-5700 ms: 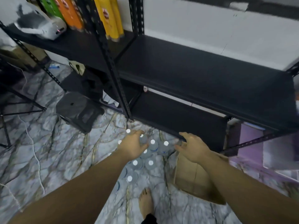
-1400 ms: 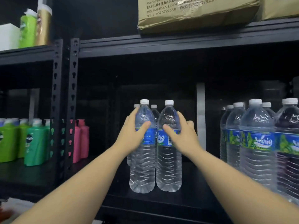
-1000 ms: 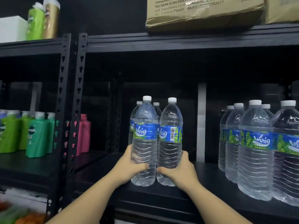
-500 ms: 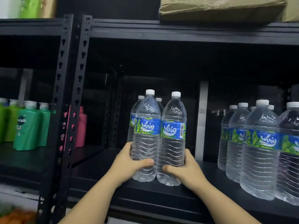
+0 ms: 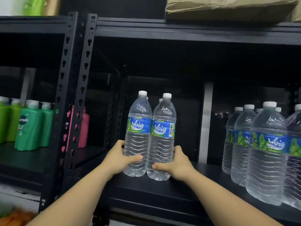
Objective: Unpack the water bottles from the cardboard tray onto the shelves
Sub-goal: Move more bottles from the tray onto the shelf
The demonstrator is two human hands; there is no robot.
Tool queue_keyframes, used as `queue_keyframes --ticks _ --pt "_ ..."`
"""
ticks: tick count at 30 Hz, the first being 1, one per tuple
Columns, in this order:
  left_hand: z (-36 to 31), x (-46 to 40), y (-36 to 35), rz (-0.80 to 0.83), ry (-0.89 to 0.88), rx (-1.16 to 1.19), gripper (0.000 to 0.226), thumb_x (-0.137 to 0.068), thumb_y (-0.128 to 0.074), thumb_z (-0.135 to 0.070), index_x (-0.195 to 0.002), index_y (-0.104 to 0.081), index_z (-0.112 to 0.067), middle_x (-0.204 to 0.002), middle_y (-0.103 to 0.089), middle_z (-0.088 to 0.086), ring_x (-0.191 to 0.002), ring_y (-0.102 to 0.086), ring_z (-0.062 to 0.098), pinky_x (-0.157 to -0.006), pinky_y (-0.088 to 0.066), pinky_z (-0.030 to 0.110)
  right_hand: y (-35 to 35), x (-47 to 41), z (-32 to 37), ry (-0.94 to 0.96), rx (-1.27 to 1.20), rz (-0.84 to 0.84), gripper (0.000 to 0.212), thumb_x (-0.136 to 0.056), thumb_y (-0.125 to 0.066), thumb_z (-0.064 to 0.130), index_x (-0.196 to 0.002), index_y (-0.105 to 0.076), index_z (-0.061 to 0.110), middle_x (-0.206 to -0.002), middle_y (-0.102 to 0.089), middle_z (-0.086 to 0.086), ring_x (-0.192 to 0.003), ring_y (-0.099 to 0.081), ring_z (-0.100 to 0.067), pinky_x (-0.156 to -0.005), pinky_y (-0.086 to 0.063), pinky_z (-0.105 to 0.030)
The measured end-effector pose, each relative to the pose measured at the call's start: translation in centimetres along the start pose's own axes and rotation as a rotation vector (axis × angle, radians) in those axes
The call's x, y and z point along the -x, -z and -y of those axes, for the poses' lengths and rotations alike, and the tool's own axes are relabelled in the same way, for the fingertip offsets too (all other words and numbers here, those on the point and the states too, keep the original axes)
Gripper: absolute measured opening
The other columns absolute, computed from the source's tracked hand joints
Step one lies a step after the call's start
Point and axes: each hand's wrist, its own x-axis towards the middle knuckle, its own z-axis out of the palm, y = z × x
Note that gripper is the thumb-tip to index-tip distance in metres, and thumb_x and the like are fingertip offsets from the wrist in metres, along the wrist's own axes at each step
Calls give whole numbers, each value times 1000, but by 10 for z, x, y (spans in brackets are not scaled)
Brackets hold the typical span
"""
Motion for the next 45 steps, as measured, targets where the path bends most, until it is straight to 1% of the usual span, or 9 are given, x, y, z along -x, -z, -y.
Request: queue_keyframes --ticks 6,11,14,18,23,27,30,40,45 --pt "15 -27 12 -30 53 -40 71 -59 -101 -36 -118 -62 -28 -99 -80 -8 -90 -77 10 -92 -61 41 -26 -25 6 -14 8 -2 85 -55 -100 45 -113 -43 19 -118 -62 7 -110 -63 -15 -82 -48 -27" --pt "17 -35 3 -66 14 -123 79 -63 -99 -43 -125 -52 -29 -104 -70 -13 -95 -68 4 -77 -50 23 -36 -30 -3 1 -73 -6 76 -66 -97 38 -116 -44 17 -113 -63 13 -102 -65 -8 -76 -47 -21" --pt "18 -38 -1 -70 -15 -145 78 -67 -96 -44 -130 -52 -28 -102 -67 -17 -95 -66 2 -76 -47 20 -41 -33 -9 25 -63 -33 70 -70 -94 38 -119 -47 19 -112 -64 12 -111 -63 -12 -86 -50 -26" --pt "20 -41 -7 -62 -65 -202 71 -75 -90 -47 -136 -56 -31 -105 -71 -18 -103 -68 5 -85 -48 21 -45 -35 -13 75 35 -50 67 -74 -87 41 -127 -51 23 -109 -54 14 -120 -46 -15 -93 -41 -28" --pt "26 -42 -11 -61 -67 -257 79 -76 -82 -51 -140 -44 -25 -121 -71 -14 -110 -68 10 -86 -50 28 -49 -36 -19 39 17 -57 74 -51 -81 45 -112 -42 32 -114 -62 8 -110 -61 -15 -92 -53 -33" --pt "29 -42 -8 -43 -75 -287 67 -77 -85 -48 -123 -40 -29 -109 -67 -18 -97 -67 3 -89 -57 36 -49 -33 -16 27 -11 -75 67 -56 -83 36 -106 -40 28 -110 -67 6 -99 -67 -13 -84 -57 -34" --pt "29 -42 -9 -31 -110 -295 67 -80 -85 -46 -126 -40 -30 -107 -64 -23 -100 -68 4 -93 -56 37 -48 -32 -16 25 -5 -86 66 -56 -83 36 -106 -40 27 -111 -65 4 -100 -66 -15 -84 -56 -33" --pt "25 -37 -10 -43 -121 -310 74 -79 -86 -50 -136 -42 -32 -98 -66 -20 -96 -69 7 -85 -55 32 -44 -34 -20 23 19 -42 63 -76 -83 26 -119 -37 28 -117 -67 3 -98 -61 -16 -78 -44 -26" --pt "24 -35 -11 -68 -105 -300 77 -76 -88 -52 -138 -45 -35 -98 -71 -17 -93 -70 5 -82 -52 30 -45 -35 -20 30 63 -10 70 -80 -80 31 -137 -39 24 -125 -65 1 -110 -60 -22 -82 -41 -28"
